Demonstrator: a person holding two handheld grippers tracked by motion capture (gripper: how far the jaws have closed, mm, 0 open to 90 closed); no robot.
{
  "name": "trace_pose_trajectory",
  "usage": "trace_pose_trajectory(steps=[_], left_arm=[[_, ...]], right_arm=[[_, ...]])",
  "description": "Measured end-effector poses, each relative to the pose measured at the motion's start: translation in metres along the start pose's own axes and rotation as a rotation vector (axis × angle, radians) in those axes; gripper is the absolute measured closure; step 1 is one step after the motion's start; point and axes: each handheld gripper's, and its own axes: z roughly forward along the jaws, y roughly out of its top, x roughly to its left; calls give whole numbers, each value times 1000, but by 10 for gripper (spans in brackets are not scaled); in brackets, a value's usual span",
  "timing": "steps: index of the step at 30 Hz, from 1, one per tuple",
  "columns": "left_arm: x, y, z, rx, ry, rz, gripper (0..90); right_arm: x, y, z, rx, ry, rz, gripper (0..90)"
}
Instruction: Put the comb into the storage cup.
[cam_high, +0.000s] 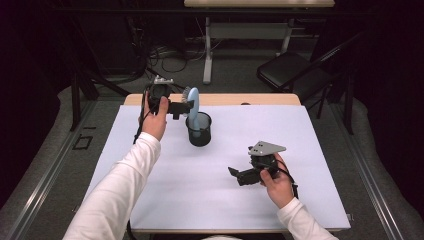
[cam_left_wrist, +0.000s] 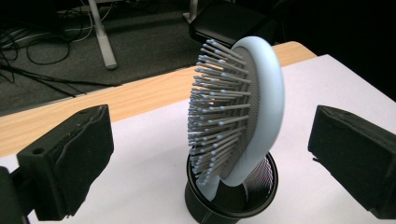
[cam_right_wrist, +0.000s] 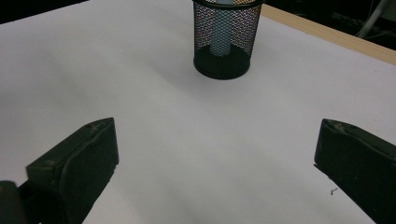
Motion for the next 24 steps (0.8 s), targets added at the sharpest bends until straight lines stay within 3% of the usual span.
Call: trace_pose_trajectory(steps=[11, 24], left_arm=[[-5, 1, -13, 15, -36, 38, 5], [-6, -9, -29, 20, -68, 54, 5]], right_arm=[[-1, -3, -3, 5, -13, 7, 0], [-3, -6, -7, 4, -16, 15, 0]])
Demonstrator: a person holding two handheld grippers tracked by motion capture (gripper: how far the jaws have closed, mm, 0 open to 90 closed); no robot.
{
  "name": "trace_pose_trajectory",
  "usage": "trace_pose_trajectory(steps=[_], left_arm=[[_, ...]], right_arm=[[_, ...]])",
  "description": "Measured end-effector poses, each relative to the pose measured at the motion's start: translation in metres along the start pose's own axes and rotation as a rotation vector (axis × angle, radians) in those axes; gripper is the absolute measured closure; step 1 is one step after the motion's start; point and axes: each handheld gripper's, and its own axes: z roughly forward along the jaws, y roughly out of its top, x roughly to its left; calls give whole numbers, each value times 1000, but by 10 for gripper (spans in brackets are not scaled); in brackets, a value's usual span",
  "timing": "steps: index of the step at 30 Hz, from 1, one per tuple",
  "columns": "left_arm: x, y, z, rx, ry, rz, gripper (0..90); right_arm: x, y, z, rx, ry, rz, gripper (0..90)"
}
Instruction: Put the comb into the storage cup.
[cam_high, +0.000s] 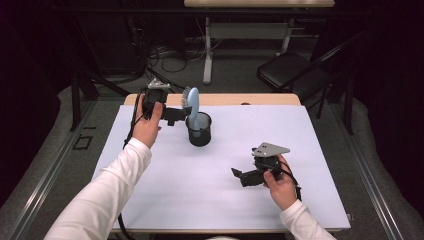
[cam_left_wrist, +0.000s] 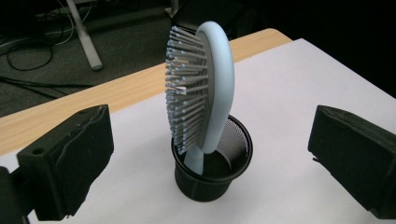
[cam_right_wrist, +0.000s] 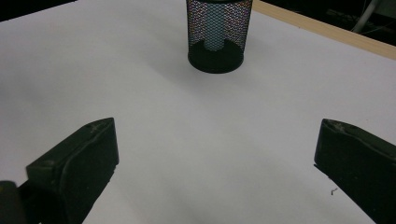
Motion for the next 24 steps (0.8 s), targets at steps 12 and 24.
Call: trace_pose_trajectory(steps=[12, 24], left_arm=[[-2, -16, -12, 7, -34, 14, 5], [-4, -30, -23, 14, -73, 20, 5]], right_arm=[[1, 2, 0, -2, 2, -2, 0], [4, 8, -4, -13, 6, -1, 0]])
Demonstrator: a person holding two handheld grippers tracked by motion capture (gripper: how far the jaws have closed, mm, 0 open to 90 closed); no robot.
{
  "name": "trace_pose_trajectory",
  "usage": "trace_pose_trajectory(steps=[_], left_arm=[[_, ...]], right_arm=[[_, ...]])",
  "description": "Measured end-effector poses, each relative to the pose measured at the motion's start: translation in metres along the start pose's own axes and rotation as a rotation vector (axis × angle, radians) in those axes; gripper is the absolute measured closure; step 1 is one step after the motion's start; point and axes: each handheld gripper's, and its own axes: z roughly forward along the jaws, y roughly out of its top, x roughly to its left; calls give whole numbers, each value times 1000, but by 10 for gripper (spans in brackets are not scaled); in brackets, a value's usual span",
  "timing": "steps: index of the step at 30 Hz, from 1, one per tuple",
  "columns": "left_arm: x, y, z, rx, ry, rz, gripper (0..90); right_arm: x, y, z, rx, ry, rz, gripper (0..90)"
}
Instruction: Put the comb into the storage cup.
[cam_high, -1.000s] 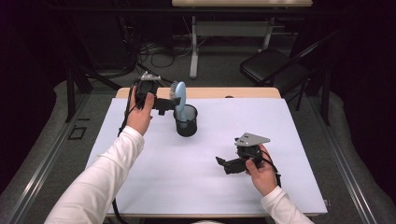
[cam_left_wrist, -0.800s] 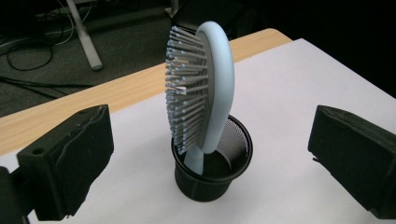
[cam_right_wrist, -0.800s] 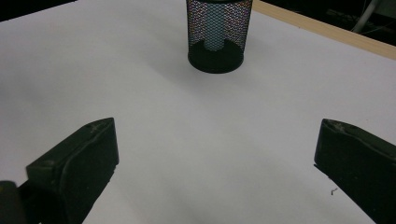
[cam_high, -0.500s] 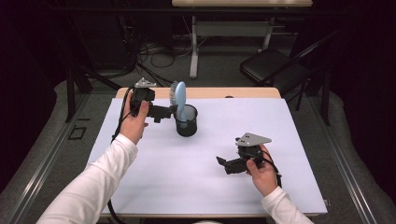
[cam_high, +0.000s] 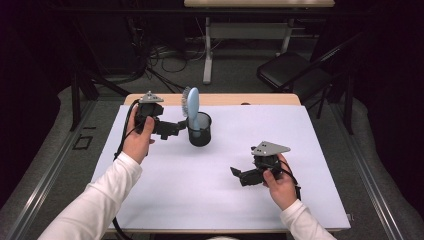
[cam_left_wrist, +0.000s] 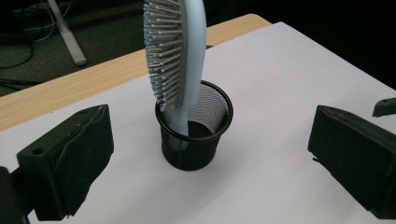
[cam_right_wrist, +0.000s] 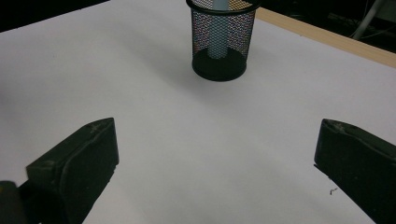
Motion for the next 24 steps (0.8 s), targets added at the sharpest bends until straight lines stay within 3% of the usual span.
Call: trace_pose_trajectory(steps=[15, 24], left_arm=[[-9, -19, -24, -8, -22, 26, 5], [-12, -39, -27, 6, -34, 28, 5]], right_arm=[[-4, 3, -21, -10, -1, 17, 0], [-12, -5, -32, -16, -21, 39, 0]])
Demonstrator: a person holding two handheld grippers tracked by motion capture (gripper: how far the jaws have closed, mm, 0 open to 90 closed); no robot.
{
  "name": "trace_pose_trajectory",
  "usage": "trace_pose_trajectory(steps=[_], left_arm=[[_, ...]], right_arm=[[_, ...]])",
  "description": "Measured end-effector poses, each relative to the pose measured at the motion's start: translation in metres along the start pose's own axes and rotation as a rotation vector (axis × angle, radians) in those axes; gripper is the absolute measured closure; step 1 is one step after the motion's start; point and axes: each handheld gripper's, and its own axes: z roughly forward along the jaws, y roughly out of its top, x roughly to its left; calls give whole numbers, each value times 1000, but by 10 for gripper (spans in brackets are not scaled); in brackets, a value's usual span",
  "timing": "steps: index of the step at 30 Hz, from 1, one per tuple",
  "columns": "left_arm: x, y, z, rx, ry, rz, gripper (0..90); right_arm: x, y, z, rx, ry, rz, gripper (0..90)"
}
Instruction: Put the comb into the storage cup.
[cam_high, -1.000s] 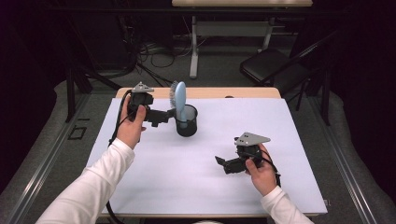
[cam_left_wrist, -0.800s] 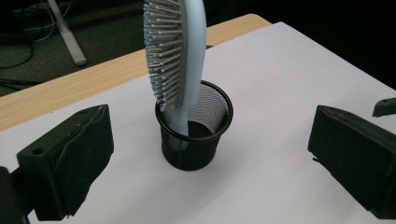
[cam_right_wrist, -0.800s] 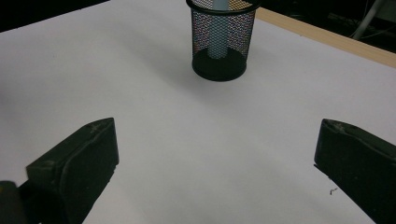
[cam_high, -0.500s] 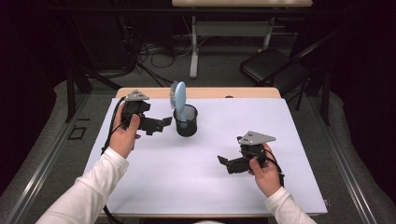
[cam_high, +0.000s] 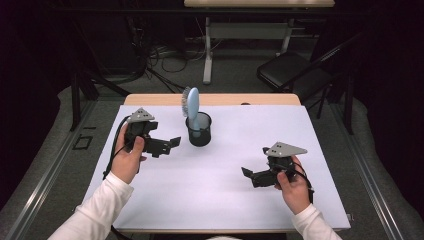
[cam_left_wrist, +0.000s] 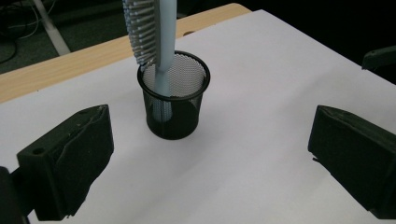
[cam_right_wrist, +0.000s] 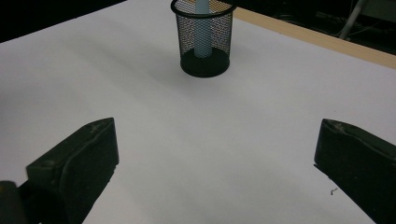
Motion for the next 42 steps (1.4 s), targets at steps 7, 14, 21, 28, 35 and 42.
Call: trace_pose_trajectory(steps=[7, 14, 21, 28, 35, 42], left_arm=[[1, -19, 1, 1, 3, -31, 5], [4, -36, 2, -10, 4, -63, 5], [6, -53, 5, -23, 22, -79, 5], [7, -64, 8, -10, 44, -67, 5], [7, -71, 12, -17, 59, -71, 5], [11, -80, 17, -22, 54, -92, 5]], right_arm=[[-7, -9, -7, 1, -21, 22, 0], [-15, -17, -13, 2, -44, 39, 0], [-20, -24, -17, 4, -59, 59, 0], [-23, -30, -17, 5, -72, 68, 0], [-27, -32, -18, 6, -80, 76, 0], [-30, -36, -18, 5, -97, 93, 0]])
